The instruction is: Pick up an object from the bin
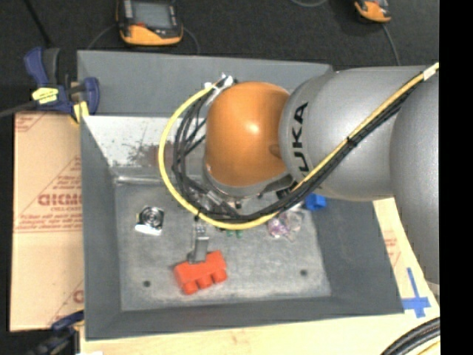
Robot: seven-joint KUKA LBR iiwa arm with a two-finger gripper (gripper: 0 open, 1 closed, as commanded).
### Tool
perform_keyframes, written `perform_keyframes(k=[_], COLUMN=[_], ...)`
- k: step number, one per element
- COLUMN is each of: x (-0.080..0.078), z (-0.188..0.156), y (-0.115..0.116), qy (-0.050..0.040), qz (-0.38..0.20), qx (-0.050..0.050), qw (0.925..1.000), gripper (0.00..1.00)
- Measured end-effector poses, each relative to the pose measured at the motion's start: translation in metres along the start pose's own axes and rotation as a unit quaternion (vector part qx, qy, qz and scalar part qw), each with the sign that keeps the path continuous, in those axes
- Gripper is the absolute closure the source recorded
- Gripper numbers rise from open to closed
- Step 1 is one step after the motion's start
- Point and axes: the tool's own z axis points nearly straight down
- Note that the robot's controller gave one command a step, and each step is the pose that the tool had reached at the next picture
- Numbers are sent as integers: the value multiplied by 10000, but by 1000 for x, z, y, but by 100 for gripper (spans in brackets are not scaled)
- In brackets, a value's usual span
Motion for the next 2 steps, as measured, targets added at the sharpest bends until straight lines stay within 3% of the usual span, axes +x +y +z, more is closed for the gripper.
perform_keyframes(k=[1,2], x=[24,52], z=[72,122], y=[-42,-33], qy=[4,-75], qz=[-569,-342], qx=[17,-9], qw=[9984,9994], gripper=[0,0])
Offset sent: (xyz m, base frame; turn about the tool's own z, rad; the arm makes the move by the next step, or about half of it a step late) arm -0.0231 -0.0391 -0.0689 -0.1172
